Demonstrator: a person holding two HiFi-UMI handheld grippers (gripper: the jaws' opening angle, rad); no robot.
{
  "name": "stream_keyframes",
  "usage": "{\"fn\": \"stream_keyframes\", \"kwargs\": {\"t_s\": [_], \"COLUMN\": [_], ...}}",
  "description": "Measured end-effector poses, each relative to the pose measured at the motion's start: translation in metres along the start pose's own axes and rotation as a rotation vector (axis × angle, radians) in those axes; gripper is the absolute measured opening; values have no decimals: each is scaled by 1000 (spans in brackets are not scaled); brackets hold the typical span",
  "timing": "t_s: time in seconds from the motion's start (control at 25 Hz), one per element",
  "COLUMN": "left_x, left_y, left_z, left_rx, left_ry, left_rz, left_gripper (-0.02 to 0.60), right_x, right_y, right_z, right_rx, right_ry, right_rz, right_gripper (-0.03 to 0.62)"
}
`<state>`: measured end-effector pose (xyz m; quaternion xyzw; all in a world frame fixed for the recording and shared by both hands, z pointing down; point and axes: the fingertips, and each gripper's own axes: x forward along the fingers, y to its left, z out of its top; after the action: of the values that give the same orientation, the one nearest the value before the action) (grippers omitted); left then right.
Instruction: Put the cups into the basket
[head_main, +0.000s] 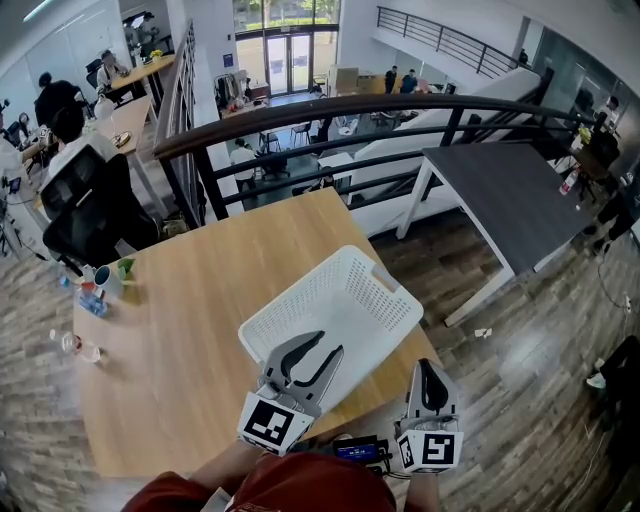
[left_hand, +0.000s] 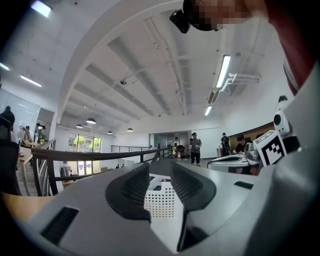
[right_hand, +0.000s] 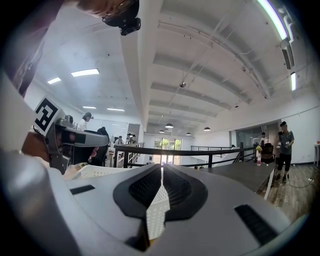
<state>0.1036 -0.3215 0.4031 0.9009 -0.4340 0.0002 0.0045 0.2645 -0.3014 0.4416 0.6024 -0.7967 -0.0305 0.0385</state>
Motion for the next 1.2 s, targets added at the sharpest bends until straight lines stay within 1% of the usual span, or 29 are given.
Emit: {"fn": "stream_keyframes", "kwargs": {"t_s": [0.04,0.12,0.16,0.2,0.32,0.56,0.76,0.88,1.04,1.2], "left_x": [0,-1,-1,-1,0,0,1,1,3,4], "left_y": [1,4,6,6,7,7,3,4,7,10], "left_z": [0,2,3,4,1,-3,-5,-8,-14,-18], "left_rx": [2,11,10,3,-13,-9,-4,-18,-11,-23], "left_ry": [-7,-33,-42,-44,-36,-36,-30,-21,-22,-16], "left_rz": [8,22,25,24,26,35,31,39,48,56], "left_gripper": [118,36,13,8,7,8,8,7,8,8], "right_x": [0,1,1,1,1,2,1,1,1,1], "right_y": [0,0,0,0,1,4,3,4,3,2], "right_z": [1,4,6,7,8,9,8,8,6,6], "right_rx": [0,-2,0,1,-10,-28,-31,-31,-18,-22], "right_ry": [-3,-8,-11,-13,-15,-18,-15,-10,-4,-2], "right_rz": [1,6,7,9,17,25,24,23,14,12], "right_gripper": [15,15,15,15,15,15,15,14,15,14]}}
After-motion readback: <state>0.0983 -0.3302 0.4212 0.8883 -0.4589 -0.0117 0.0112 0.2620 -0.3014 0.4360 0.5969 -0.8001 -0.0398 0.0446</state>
